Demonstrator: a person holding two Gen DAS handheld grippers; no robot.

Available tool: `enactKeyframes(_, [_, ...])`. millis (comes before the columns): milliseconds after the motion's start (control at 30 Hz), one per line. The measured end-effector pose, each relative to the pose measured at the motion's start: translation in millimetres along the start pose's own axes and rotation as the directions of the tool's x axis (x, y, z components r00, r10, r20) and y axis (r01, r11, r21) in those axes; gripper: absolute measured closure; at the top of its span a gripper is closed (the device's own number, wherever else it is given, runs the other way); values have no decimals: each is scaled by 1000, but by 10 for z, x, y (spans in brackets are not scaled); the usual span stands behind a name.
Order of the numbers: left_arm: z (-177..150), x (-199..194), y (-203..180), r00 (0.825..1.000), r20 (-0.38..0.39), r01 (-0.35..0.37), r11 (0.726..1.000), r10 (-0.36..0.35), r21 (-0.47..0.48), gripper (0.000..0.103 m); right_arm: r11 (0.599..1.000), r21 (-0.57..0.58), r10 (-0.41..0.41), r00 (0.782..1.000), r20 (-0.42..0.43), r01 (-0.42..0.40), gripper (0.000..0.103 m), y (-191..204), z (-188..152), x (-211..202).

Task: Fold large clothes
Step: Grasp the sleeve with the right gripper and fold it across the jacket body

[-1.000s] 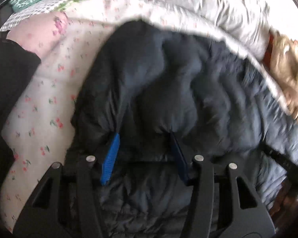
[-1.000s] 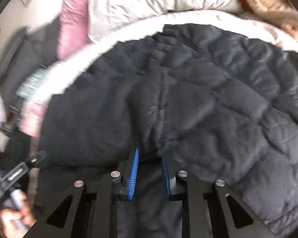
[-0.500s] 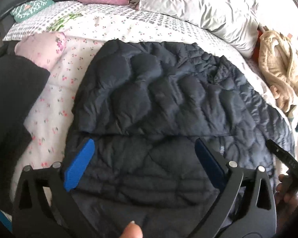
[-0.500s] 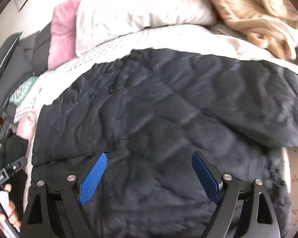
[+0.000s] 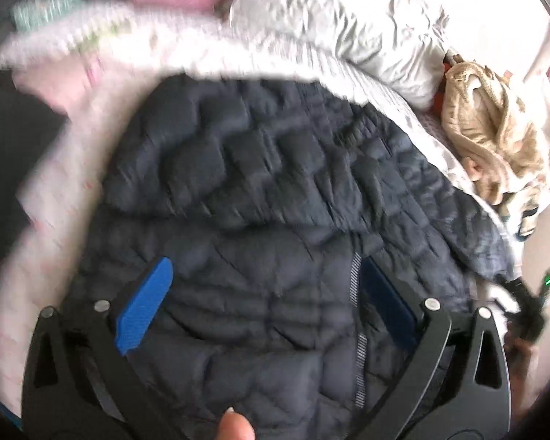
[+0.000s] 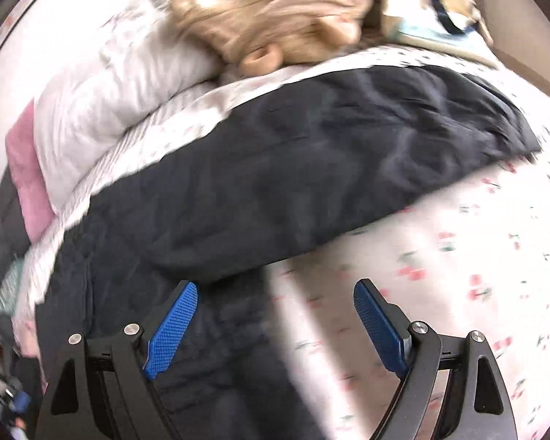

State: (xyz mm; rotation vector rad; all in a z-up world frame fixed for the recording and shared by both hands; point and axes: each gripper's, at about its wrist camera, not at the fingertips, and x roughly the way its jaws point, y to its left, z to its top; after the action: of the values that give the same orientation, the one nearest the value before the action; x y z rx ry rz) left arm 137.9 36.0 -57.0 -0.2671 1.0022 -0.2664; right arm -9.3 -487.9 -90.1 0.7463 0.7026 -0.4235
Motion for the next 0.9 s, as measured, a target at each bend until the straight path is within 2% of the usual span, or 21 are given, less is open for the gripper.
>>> enactKeyframes(33, [-2, 37, 28, 999, -21, 30, 999, -30, -25, 1, 997, 62, 52, 999, 5, -52, 14, -174, 30, -20])
enactKeyframes(100, [-18, 49, 55, 997, -11, 70, 996, -71, -54, 1, 961, 198, 188, 981, 42, -193, 14, -477, 145, -48])
enactKeyframes(133, [-18, 43, 53, 997, 0, 75, 996, -75, -53, 1, 944, 245, 215, 976, 49, -220, 14, -559, 213, -49])
enactKeyframes(167, [-18, 38, 43, 997, 6, 78, 996, -78, -50, 1, 924, 300, 227, 971, 73, -238, 14, -674, 316, -73])
enactKeyframes(300, [7, 22, 3, 996, 21, 88, 996, -87, -34, 1, 881, 416, 165, 971, 174, -224, 15, -1035, 584, -128])
enactKeyframes(367, [31, 6, -4, 996, 28, 83, 996, -82, -22, 1, 836, 477, 179, 956, 231, -272, 18, -1230, 669, -98])
enactKeyframes(400, [62, -3, -15, 997, 33, 75, 997, -74, -14, 1, 826, 491, 173, 954, 246, -277, 22, -1270, 710, -87])
enactKeyframes(433, [84, -18, -14, 997, 38, 67, 998, -67, -12, 1, 829, 492, 163, 956, 245, -267, 26, -1279, 758, -67])
enactKeyframes(467, [100, -41, 2, 997, 46, 60, 998, -59, -15, 1, 837, 482, 162, 958, 236, -260, 39, -1284, 799, -40])
enactKeyframes(500, [121, -76, 17, 997, 58, 45, 999, -44, -17, 1, 846, 469, 162, 961, 226, -253, 65, -1266, 817, -26])
enactKeyframes(567, [135, -103, 30, 998, 62, 7, 1000, -6, -9, 1, 849, 469, 152, 962, 226, -244, 93, -1233, 824, -39])
enactKeyframes(633, [142, -98, 26, 997, 53, -49, 999, 48, 21, 1, 850, 453, 151, 949, 276, -267, 94, -1106, 842, -88])
enactKeyframes(733, [127, -81, 25, 994, 45, -100, 993, 98, 57, 1, 914, 329, 134, 942, 309, -238, 96, -710, 863, -261])
enactKeyframes(833, [126, -74, 56, 995, 32, -95, 994, 93, 52, 1, 963, 156, 162, 933, 321, -221, 96, -108, 884, -419])
enactKeyframes(900, [127, -76, 73, 995, 30, -93, 995, 91, 47, 1, 973, 54, 195, 925, 325, -224, 96, 296, 856, -481])
